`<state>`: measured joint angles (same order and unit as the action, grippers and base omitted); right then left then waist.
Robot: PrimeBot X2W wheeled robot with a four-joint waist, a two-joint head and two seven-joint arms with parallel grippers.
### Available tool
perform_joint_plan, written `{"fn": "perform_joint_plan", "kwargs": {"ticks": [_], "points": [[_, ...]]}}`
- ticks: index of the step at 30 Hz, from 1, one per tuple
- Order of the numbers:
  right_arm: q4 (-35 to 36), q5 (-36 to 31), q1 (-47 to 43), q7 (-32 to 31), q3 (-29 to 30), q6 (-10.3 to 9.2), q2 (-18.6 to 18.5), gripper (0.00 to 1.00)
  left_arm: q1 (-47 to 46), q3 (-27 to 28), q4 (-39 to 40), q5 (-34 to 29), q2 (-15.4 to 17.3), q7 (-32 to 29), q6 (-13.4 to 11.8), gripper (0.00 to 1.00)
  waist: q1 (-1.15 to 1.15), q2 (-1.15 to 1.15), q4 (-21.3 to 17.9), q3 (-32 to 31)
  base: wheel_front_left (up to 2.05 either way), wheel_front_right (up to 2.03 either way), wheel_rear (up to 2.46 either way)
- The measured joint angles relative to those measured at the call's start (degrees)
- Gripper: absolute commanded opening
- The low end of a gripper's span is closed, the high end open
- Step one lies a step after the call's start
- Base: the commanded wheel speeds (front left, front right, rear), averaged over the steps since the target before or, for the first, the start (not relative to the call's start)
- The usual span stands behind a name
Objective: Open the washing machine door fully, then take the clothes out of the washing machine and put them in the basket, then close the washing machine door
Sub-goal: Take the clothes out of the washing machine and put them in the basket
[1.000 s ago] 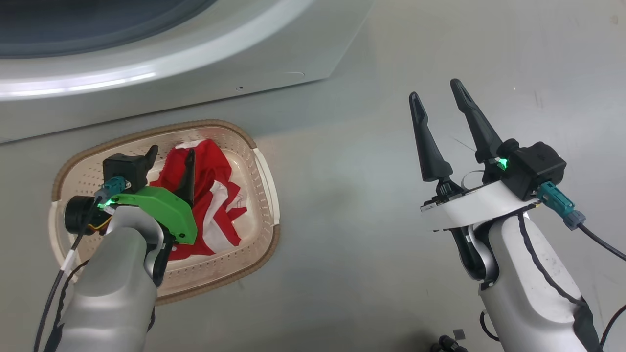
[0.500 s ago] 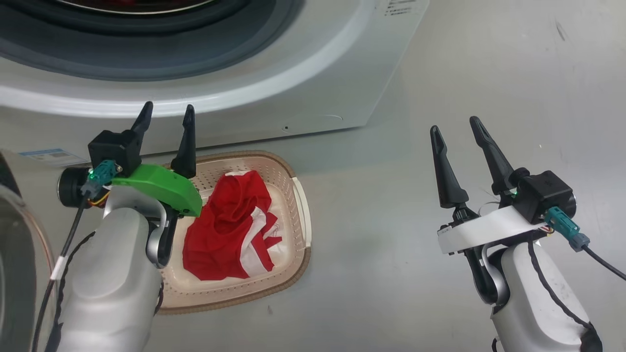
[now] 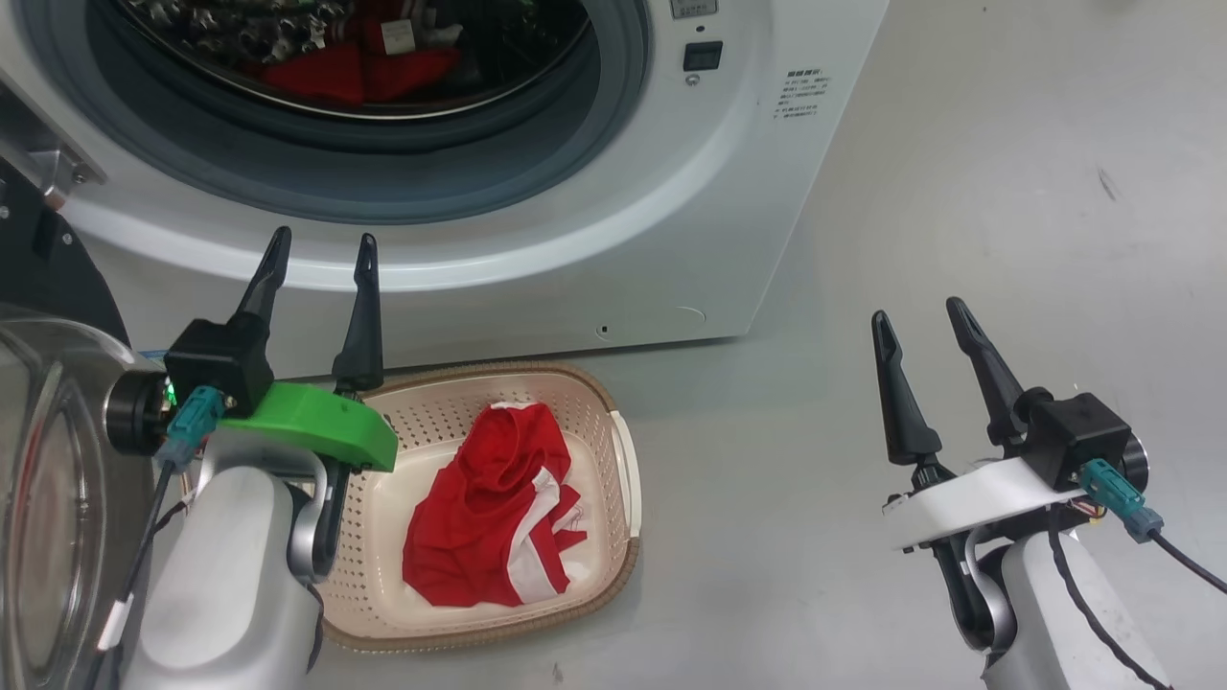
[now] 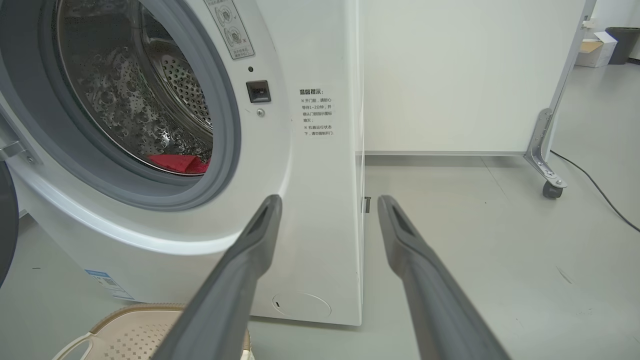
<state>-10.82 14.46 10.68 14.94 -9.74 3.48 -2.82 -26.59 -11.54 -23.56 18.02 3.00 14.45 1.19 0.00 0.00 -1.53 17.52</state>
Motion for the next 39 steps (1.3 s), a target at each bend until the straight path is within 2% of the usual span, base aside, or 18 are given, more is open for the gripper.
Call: {"fn": "perform_joint_plan", "kwargs": {"ticks": [19,39], "points": [[-0.29,-1.01,-7.34,0.0,1.55,-0.02,0.18,1.0,17.31,0.18,7.09,-1.81,0.08,0.0,-2.5,1.0,0.0,0.0,1.79,-9.0,0.0,0.0,0.0],[0.99,-0.89,-12.71,0.0,0.74,-0.11,0.33,1.0,26.28,0.13,11.1,-1.99,0.56,-0.01,-4.21,1.0,0.0,0.0,3.12,-13.6,0.0,0.0,0.0]]}}
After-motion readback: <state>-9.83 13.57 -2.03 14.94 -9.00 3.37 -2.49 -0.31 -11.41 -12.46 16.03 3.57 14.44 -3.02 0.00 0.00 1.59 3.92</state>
